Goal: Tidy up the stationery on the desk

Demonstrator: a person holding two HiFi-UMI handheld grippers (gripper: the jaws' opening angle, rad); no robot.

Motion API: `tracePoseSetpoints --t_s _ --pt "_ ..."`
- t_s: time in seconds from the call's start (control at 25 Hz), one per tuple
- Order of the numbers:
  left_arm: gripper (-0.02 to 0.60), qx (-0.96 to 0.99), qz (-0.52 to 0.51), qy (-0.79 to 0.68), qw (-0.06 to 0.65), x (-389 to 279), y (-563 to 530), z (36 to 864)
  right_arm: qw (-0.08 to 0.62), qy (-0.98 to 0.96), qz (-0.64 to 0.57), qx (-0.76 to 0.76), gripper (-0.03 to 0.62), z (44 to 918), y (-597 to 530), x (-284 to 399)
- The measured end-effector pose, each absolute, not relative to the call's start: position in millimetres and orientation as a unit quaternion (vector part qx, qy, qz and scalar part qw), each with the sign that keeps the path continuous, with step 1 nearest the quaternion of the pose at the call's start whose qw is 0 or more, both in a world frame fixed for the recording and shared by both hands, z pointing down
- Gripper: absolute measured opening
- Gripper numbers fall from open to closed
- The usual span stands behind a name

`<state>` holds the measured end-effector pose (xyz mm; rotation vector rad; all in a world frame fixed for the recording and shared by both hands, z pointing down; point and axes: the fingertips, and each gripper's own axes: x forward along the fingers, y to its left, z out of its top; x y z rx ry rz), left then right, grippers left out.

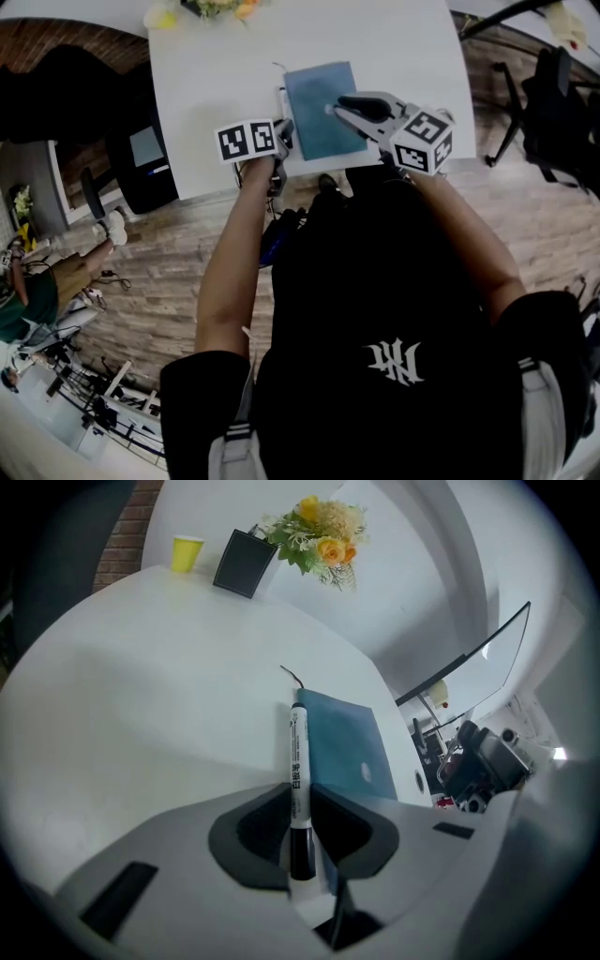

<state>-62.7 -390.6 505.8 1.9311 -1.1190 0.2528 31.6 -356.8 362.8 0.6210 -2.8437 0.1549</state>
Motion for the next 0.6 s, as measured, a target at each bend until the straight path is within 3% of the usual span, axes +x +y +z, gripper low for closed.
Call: tracePoseSetpoints --t_s 0.6 --pt "0.141 0.795 0.146 -0.435 0.396 -47.4 -384.7 499.9 0.120 -0.968 0.055 0.213 0.089 368.6 -358.3 38.6"
